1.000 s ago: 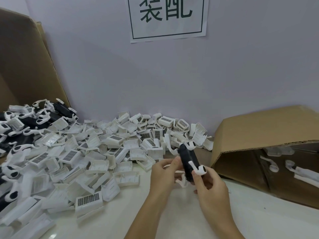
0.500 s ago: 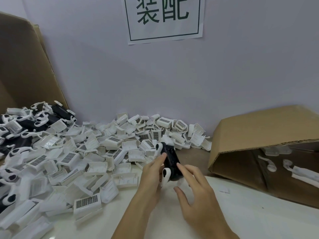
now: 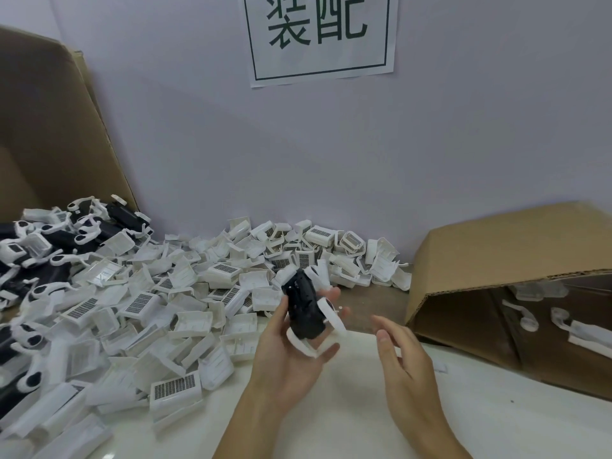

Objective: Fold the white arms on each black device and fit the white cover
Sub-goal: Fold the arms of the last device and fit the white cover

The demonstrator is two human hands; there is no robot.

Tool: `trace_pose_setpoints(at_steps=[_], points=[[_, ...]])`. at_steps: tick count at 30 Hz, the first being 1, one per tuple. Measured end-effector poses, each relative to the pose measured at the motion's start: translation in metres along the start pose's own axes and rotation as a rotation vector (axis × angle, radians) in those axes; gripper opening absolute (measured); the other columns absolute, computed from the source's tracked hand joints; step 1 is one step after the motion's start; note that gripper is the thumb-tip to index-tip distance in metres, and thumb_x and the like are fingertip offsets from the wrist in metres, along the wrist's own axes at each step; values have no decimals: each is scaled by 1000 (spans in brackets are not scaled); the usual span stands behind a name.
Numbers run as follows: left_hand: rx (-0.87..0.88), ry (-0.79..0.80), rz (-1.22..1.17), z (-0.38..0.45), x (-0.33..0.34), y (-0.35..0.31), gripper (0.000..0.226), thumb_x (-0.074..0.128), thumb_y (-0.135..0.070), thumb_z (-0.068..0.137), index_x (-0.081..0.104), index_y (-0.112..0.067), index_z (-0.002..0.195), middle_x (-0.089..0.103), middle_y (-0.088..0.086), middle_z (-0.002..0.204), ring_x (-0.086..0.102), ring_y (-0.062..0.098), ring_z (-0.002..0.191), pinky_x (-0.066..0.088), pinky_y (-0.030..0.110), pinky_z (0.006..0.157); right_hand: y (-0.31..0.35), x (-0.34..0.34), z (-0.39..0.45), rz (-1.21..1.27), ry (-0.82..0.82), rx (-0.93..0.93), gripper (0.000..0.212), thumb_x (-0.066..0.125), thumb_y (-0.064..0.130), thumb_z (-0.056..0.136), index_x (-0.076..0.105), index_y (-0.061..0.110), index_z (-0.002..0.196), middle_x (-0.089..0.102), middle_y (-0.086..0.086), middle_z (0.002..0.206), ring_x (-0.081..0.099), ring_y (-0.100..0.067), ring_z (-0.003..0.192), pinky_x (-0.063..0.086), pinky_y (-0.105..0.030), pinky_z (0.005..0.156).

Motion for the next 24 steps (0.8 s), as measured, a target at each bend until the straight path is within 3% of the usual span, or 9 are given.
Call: trace_pose_setpoints(at_steps=[2, 5, 7, 9, 13, 15, 18, 20, 24], points=[[64, -12, -28, -1, -7, -10, 50, 48, -35, 97, 61, -1, 130, 61, 22, 135, 60, 38, 123, 39, 48, 109, -4, 1, 1, -21, 8, 23, 21, 47, 28, 103, 60, 38, 116, 58, 24, 111, 49, 20, 103, 39, -8, 74], [173, -83, -1, -1, -19, -24, 42, 53, -28, 89, 66, 3, 114, 70, 24, 109, 71, 38, 94, 49, 47, 92, -5, 1, 1, -58, 19, 27, 21, 48, 23, 103, 60, 37, 114, 59, 23, 107, 51, 17, 101, 39, -8, 73], [268, -176, 27, -3, -29, -34, 41, 57, -33, 84, 69, 0, 104, 72, 17, 88, 71, 33, 71, 54, 46, 75, -5, 1, 1, -73, 14, 25, 22, 51, 21, 102, 60, 37, 114, 60, 20, 106, 54, 11, 98, 40, -9, 71], [330, -244, 79, -6, -34, -42, 42, 59, -41, 83, 72, -3, 97, 69, 14, 78, 67, 31, 61, 53, 43, 68, -3, 1, 0, -88, 15, 21, 23, 52, 18, 101, 60, 37, 112, 61, 18, 105, 55, 9, 93, 43, -10, 67], [312, -422, 310, -10, -43, -44, 42, 60, -46, 84, 71, -8, 98, 74, 11, 78, 69, 30, 65, 55, 36, 63, 5, 4, -3, -160, 24, -24, 28, 56, 9, 98, 62, 30, 116, 63, 12, 96, 59, -4, 87, 47, -15, 63], [307, -465, 411, -11, -45, -43, 36, 58, -42, 94, 71, -8, 95, 76, 12, 82, 72, 30, 73, 54, 30, 54, 11, 8, -4, -253, 43, -75, 30, 58, 9, 97, 63, 27, 121, 61, 16, 96, 57, -3, 92, 45, -14, 69], [351, -477, 497, -12, -39, -44, 34, 58, -38, 98, 71, -7, 94, 75, 16, 87, 73, 36, 82, 55, 32, 56, 23, 28, -1, -412, 143, -179, 33, 58, 16, 97, 59, 29, 127, 54, 21, 102, 50, 2, 101, 37, -12, 81], [365, -492, 512, -12, -39, -45, 33, 57, -36, 99, 71, -6, 99, 74, 16, 91, 73, 35, 85, 56, 31, 57, 27, 44, 7, -484, 221, -218, 39, 60, 22, 96, 54, 26, 135, 51, 18, 115, 47, -1, 112, 36, -17, 92], [352, -525, 472, -12, -45, -45, 33, 57, -34, 99, 71, -5, 93, 74, 19, 93, 71, 28, 79, 56, 28, 58, 23, 73, 35, -671, 347, -161, 57, 53, 42, 97, 35, 27, 149, 38, 11, 150, 34, -14, 139, 26, -41, 112]])
Point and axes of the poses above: each hand's wrist, its own z-axis towards the middle knuckle, its own x-axis out of the palm, y = z × x, the point moved 9 cm from there along z, towards the middle knuckle
